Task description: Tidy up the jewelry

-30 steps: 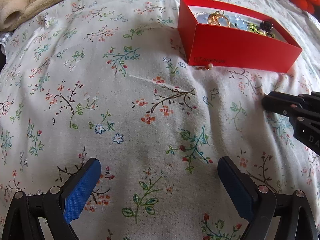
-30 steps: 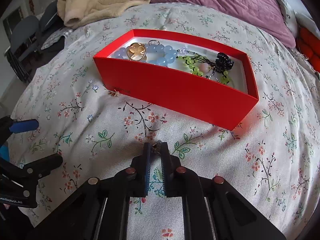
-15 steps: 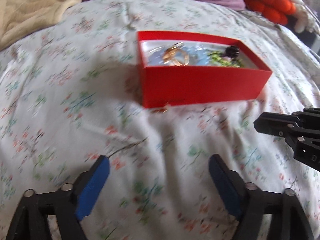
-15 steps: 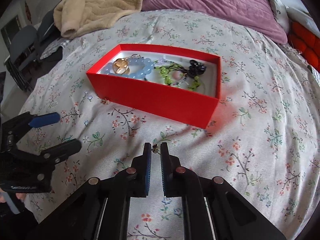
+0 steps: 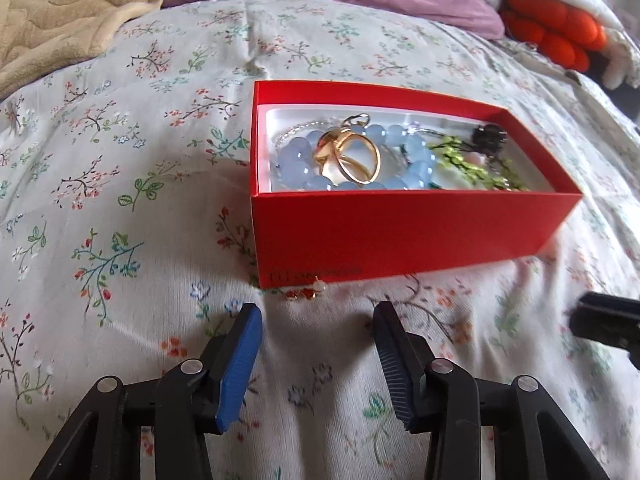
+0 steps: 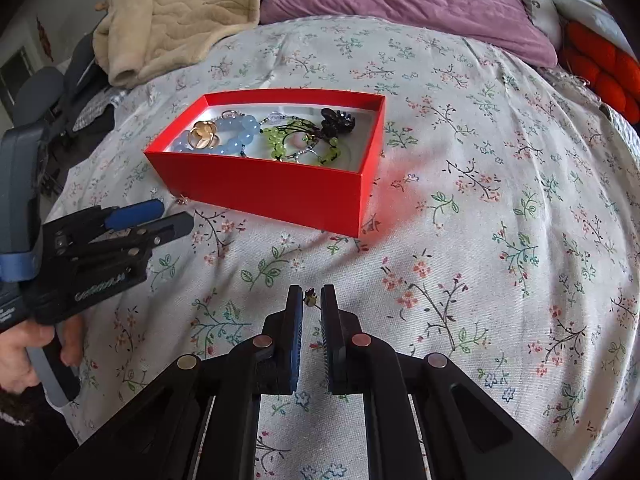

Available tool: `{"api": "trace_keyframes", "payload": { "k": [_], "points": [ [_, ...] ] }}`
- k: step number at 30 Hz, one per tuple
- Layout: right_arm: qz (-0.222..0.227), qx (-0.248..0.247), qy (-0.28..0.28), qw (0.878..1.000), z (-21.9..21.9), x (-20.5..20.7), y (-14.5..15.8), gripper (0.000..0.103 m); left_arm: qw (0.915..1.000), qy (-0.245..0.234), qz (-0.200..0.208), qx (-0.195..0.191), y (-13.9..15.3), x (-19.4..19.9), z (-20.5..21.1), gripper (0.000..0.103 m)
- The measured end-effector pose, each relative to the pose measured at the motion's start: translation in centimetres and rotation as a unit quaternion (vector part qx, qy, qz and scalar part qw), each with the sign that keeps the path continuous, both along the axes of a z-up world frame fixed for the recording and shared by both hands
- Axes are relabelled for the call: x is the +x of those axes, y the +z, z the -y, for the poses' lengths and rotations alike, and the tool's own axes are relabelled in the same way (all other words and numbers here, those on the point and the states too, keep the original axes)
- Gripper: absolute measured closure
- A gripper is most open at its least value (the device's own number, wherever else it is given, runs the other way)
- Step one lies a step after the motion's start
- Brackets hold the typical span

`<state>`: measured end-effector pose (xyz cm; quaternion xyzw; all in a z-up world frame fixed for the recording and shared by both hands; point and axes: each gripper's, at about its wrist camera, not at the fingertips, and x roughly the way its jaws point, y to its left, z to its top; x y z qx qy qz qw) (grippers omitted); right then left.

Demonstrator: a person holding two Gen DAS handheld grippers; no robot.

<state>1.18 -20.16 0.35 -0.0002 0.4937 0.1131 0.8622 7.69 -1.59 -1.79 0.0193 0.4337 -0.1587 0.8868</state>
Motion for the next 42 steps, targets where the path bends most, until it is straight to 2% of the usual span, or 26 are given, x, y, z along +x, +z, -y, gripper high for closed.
{"api": "trace_keyframes", "payload": {
  "k": [4,10,21,33,42],
  "points": [
    [-0.004,0.000,-0.003,1.000,0.4,-0.1,-0.2,0.093,0.9999,0.005,0.000,0.011,-0.3,0.6,0.6,0.056],
    [-0.004,0.001,-0.008,1.000,0.9,0.0,-0.2,0.094,0.9997,0.014,0.001,0.020,-0.6,0.8,0.7,0.066],
    [-0.005,-0.003,-0.006,1.000,0.5,-0.1,-0.3,0.094,0.9993,0.006,0.007,0.037,-0.5,0.6,0.5,0.097],
    [0.005,0.002,-0.010,1.000,0.8,0.4,0.7,0.094,0.9996,-0.002,-0.008,0.026,0.4,-0.2,-0.3,0.097],
    [0.018,0.013,-0.019,1.000,1.0,0.9,2.3,0.094,0.9999,-0.011,-0.006,0.008,2.4,-1.1,-0.2,0.097]
  ]
}}
